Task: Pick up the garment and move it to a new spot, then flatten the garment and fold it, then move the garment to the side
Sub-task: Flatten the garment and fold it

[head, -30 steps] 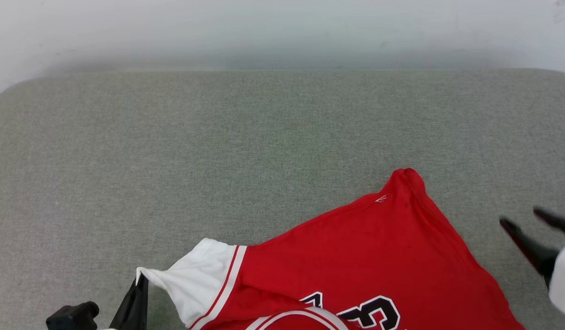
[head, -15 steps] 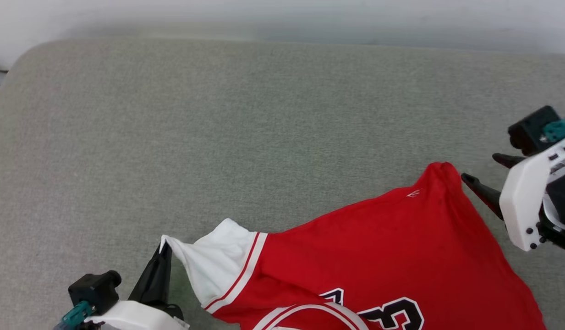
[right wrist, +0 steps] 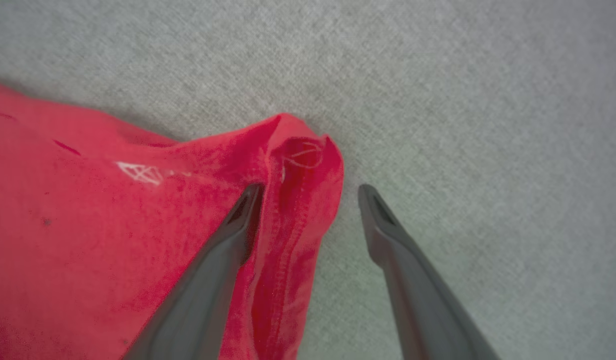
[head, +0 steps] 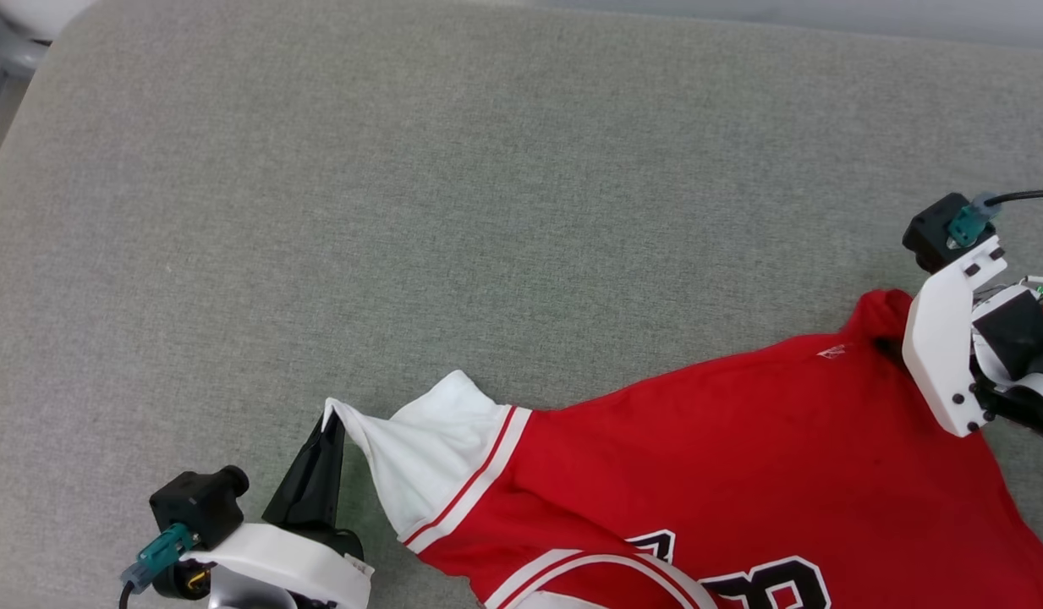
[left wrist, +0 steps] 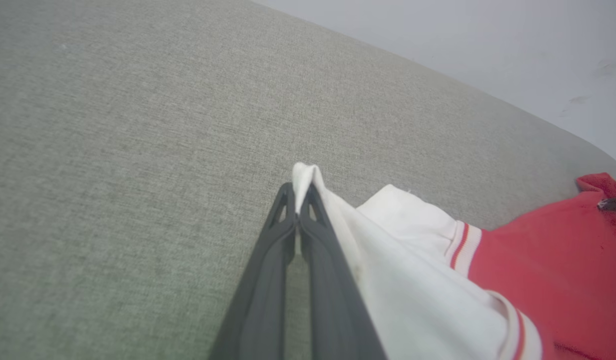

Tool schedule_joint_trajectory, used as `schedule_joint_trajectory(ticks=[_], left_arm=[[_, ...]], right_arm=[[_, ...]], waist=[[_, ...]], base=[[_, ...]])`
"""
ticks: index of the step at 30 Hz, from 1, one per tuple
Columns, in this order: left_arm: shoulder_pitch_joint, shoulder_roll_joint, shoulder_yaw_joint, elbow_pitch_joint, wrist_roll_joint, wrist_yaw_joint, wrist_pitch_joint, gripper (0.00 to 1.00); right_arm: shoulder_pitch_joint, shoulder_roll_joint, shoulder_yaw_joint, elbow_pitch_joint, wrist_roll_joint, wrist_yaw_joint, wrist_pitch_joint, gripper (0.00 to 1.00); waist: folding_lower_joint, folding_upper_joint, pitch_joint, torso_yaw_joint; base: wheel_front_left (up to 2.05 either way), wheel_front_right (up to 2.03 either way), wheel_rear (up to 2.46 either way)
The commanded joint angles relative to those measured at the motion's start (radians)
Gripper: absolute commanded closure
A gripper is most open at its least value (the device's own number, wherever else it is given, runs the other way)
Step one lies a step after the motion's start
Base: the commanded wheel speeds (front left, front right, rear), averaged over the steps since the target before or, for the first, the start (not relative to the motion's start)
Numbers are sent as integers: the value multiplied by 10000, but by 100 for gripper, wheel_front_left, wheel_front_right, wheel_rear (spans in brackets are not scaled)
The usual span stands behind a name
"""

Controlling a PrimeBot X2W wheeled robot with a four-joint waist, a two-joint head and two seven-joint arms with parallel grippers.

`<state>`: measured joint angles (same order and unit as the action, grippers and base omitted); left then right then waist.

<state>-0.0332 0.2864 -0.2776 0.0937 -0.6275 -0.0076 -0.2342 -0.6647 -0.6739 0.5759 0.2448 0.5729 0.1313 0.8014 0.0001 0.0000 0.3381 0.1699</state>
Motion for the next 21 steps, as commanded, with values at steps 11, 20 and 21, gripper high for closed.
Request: schedule_joint_trajectory(ticks=[11,20,21], left_arm=[[-489,-170,-42,429,75,-185,-178,100],[-170,33,103,499,78,-133,-224,100],[-111,69,120,474,80,-123,-225,100]], right_arm=[[-57,-172,1911,1647,456,-8,20,100],[-574,270,1131,1699,849,-14,-1776,100],[-550,332,1068,1650,907,-14,-1970,100]], waist=[[-1,0,278,227],[-1,0,-492,-244],[-1,0,-639,-327]], base=[[0,0,0],[0,0,0],[0,0,0]])
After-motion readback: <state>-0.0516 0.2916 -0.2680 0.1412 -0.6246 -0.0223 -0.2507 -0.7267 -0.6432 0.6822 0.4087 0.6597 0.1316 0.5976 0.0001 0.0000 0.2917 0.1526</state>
